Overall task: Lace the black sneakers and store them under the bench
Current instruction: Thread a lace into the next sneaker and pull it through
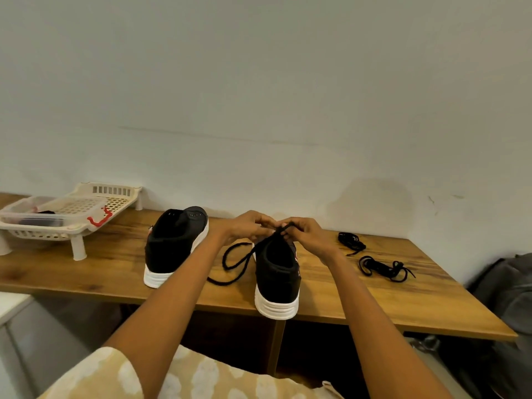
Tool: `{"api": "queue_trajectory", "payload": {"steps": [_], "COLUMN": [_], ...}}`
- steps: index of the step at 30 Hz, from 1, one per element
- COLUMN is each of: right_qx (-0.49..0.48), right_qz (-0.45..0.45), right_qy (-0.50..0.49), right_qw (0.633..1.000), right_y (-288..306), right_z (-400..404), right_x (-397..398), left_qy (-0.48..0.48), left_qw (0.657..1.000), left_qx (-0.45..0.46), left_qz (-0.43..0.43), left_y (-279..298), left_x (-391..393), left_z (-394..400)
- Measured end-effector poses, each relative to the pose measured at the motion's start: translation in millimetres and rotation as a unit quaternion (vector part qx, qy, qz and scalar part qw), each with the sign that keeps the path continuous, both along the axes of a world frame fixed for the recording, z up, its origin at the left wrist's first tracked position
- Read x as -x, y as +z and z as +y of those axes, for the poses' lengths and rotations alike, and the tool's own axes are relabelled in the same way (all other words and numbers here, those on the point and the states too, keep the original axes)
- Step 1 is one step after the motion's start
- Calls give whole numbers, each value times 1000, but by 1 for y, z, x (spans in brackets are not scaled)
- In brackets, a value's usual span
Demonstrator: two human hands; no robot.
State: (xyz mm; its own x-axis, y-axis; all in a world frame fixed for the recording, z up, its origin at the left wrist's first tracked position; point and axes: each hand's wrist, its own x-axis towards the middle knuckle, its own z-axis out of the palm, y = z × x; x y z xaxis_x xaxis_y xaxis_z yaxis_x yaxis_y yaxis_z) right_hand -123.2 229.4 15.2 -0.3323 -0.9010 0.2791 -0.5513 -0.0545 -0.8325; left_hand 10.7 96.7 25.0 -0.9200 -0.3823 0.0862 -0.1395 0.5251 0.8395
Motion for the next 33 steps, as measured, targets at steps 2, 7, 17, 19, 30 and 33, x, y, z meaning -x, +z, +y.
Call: {"api": "queue_trajectory", "payload": {"steps": [2, 7, 17, 19, 30, 33], "right_qx": [4, 14, 80, 89, 117, 111], "right_qz": [-1, -25, 157, 193, 213, 170], "right_qy": [-6, -5, -178, -199, -192, -175], "right_qw": [1000, 1000, 968, 957, 951, 964], "right_y": [-1, 0, -3, -2, -2, -2], "right_z": [0, 7, -2, -3, -2, 0], "right_x": [1, 0, -13, -15, -13, -10], "left_qy": [-4, 23, 69, 75, 222, 138], "left_qw": [1000, 999, 993, 994, 837, 757], "left_qx": [-14, 8, -93, -65, -403, -508], "left_qz": [12, 46, 35, 43, 296, 386], "left_y": [-1, -4, -2, -2, 3, 2], "left_x": [2, 6, 10, 8, 10, 3], "left_z": [0, 4, 23, 19, 5, -1]}}
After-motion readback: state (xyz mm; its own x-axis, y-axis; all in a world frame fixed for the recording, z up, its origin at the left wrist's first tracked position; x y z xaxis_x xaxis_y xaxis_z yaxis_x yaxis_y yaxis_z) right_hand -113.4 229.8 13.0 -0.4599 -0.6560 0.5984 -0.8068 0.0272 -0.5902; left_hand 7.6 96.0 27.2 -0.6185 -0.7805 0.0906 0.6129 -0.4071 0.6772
